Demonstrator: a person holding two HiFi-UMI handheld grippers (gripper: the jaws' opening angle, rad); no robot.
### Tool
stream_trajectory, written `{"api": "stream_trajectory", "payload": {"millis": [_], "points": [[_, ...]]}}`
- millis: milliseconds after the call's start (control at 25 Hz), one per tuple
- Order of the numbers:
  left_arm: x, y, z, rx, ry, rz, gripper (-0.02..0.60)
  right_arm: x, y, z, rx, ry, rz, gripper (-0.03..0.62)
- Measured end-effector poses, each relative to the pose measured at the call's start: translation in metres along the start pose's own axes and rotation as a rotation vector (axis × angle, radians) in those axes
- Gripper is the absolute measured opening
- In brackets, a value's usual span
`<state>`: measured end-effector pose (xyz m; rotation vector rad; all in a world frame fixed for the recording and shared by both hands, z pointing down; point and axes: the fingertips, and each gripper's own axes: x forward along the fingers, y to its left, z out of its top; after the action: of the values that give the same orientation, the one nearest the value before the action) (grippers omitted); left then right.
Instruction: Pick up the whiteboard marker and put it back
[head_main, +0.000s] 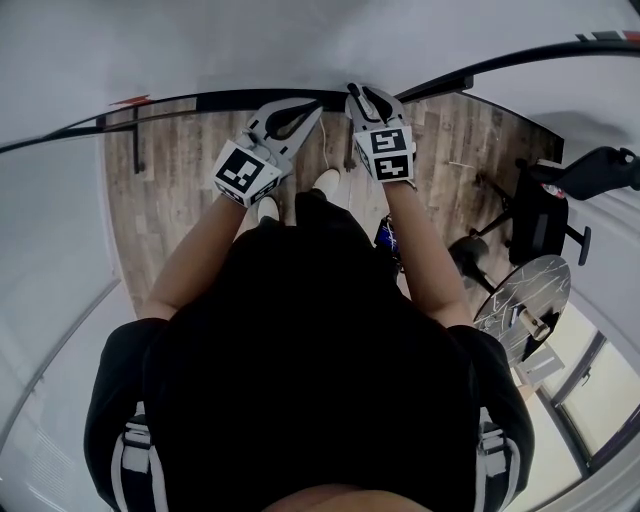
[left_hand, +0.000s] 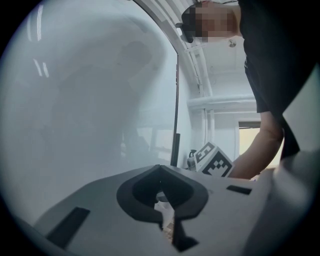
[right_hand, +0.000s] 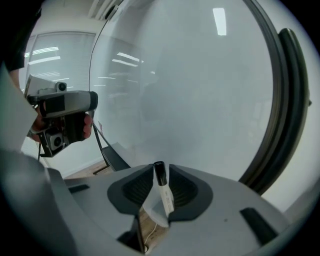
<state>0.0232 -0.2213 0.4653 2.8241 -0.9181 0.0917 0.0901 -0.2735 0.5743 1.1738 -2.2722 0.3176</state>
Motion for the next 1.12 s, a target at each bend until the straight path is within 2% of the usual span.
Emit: {"api": "stream_trajectory", "payload": {"millis": [200, 560, 640, 1120], "points": [[-0.002, 0.001, 0.000, 0.003, 0.004, 0.012, 0.003, 0.007, 0.003, -0.006, -0.055, 0.043, -0.001, 0.101], [-0.014, 0.006, -0.003, -0.004, 0.014, 0.037, 0.003, 0.019, 0.006, -0.010, -0.062, 0.073, -0.007, 0.097], [-0.016, 0.007, -0.003, -0.008, 0.018, 0.039, 0.003, 0.020, 0.005, -0.011, -0.059, 0.072, -0.018, 0.078], [-0.020, 0.010, 0.001, -0.005, 0.014, 0.032, 0.003, 0.013, 0.002, -0.003, -0.038, 0.038, -0.031, 0.066]]}}
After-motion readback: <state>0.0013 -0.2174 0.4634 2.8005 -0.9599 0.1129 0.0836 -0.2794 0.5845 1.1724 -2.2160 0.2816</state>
